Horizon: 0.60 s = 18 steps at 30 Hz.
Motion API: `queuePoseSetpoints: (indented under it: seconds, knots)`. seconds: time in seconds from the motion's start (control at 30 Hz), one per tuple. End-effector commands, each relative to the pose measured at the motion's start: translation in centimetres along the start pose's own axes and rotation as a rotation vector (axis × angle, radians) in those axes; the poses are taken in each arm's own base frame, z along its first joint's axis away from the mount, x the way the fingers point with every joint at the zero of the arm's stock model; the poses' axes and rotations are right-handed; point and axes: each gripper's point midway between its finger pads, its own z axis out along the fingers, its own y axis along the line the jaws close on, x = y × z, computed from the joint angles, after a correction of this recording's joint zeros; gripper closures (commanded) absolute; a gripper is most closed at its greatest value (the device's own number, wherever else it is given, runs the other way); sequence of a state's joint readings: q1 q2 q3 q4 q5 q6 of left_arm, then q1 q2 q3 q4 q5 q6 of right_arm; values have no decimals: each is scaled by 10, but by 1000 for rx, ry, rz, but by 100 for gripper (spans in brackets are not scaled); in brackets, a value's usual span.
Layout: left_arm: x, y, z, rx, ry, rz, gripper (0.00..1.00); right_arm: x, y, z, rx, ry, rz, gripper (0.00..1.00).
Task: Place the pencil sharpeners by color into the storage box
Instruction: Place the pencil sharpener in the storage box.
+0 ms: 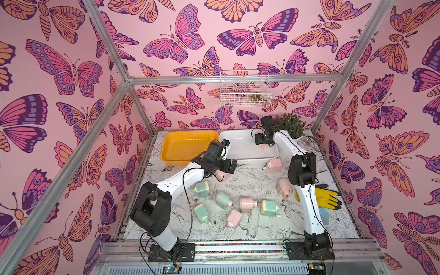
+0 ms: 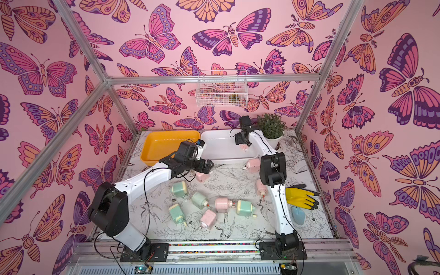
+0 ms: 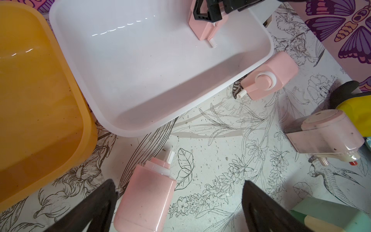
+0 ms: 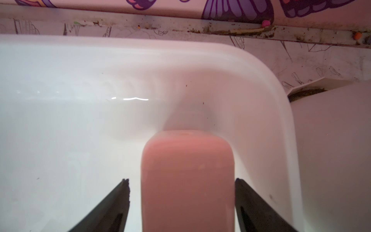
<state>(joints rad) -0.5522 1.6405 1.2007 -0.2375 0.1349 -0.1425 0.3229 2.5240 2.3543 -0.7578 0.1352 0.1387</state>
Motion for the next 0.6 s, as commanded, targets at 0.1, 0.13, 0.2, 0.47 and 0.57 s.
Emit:
queuePoseSetpoints:
  seconds: [0.1,0.13,0.2,0.47,0.57]
  knots:
    - [2,-2,1,0,2,3,0,-5,-3,-7,19,-11,28,18]
    - [1,-1,0,-2,1,2,0,-6,-2,-7,15,-12,32,20]
    - [2,-1,1,-3,2,2,0,-5,-1,-6,12,-13,36,23]
    - [4,1,-1,-15,2,2,0,-9,-3,0,22,-49,38,40]
    - [5,3,-1,-25,4,5,0,-11,-3,3,25,-58,45,43]
